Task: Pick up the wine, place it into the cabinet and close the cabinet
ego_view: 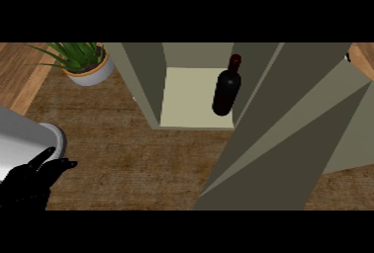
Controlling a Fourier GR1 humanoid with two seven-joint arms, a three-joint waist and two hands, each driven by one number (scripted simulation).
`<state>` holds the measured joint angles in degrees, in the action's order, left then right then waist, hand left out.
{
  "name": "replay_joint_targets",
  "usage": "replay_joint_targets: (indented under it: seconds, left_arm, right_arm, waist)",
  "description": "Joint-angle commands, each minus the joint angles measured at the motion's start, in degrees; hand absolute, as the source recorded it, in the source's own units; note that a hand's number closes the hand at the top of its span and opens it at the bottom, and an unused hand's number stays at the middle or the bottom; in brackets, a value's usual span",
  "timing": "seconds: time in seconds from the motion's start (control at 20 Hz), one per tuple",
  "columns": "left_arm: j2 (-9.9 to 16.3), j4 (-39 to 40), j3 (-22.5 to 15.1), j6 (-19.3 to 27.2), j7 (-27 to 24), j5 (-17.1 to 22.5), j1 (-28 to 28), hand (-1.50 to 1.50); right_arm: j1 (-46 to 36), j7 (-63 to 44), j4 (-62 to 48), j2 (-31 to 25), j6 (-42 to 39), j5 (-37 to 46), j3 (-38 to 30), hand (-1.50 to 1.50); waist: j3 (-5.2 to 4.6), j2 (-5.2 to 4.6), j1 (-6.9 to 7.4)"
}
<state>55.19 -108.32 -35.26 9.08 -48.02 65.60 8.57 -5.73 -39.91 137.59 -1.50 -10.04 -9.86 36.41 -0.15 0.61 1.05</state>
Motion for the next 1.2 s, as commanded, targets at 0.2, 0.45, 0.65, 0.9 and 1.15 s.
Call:
replay_joint_targets:
  seconds: [0.2,0.45,0.65,0.9,1.15]
  left_arm:
    - [4.81,2.59,6.05,-8.15,-5.58,2.1,10.53,-1.5]
    - [9.62,6.08,11.92,-14.71,-5.23,5.86,12.95,-1.5]
    - [12.03,6.71,13.9,-18.74,-6.24,6.05,15.82,-1.5]
    - [12.75,9.75,16.73,-23.28,-6.29,7.48,16.62,-1.5]
    - [13.22,12.36,19.05,-27.99,-6.08,7.73,17.41,-1.5]
  right_arm:
    - [-11.61,-4.22,-3.64,1.43,14.65,9.7,18.28,1.5]
    - [-19.57,0.76,-9.35,1.3,25.01,11.85,19.83,1.5]
    - [-23.23,3.61,-11.87,1.14,31.88,12.98,16.11,1.5]
    - [-30.48,5.33,-16.53,1.04,36.66,12.14,13.9,1.5]
    - [-39.89,2.84,-23.09,1.16,39.41,8.72,5.49,1.5]
  waist:
    - [-0.15,0.28,1.12]
    - [-0.12,0.14,1.55]
    - [-0.13,0.22,2.99]
    - [-0.12,-0.33,2.41]
    - [-0.14,-0.66,2.51]
